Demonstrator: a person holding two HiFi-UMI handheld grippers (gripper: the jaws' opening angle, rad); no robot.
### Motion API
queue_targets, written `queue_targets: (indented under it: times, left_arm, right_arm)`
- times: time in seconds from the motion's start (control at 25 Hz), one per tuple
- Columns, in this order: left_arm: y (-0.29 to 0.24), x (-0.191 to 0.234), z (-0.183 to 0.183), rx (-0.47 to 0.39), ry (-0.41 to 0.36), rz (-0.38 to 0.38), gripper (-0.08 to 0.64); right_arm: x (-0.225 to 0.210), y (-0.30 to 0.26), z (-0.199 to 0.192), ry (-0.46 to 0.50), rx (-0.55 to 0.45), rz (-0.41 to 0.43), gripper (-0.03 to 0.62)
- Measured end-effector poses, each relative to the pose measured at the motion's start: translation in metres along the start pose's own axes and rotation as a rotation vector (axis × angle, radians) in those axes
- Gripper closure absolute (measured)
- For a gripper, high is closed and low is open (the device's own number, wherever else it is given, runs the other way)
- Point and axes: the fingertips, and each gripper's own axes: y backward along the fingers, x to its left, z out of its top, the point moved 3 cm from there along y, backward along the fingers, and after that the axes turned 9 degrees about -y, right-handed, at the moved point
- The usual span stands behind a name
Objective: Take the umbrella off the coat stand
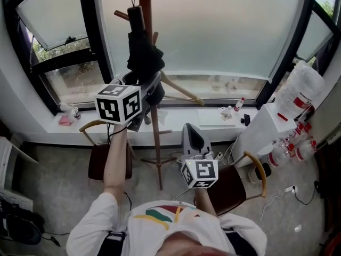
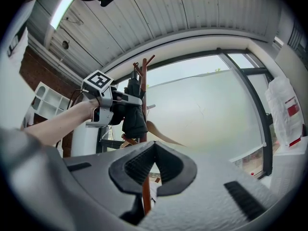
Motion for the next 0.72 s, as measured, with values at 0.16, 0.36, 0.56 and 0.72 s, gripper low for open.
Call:
queue_targets:
  times: [0.16, 0.36, 0.56, 0.72]
  left_arm:
    - [0.004, 0.008, 0.016, -0.022, -0.052, 0.065, 0.318]
    - [0.01, 0.015, 0.03, -0.045, -0.074, 0.102, 0.319]
    - [0.023, 0.022, 0.052, -0.112, -0.114, 0.154, 0.319]
    - [0.033, 0.025, 0.071, -0.156, -0.137, 0.179, 0.319]
  right_arm:
    - [-0.003, -0.001, 0.003, -0.004, -0.013, 0.0, 0.594]
    - [-0.004, -0.001, 0.006, -0.005, -0.025, 0.004, 0.594]
    - [-0.002, -0.004, 0.005, -0.008, -0.021, 0.011, 0.594]
    - [-0.002, -0.006, 0.005, -0.005, -0.018, 0.021, 0.594]
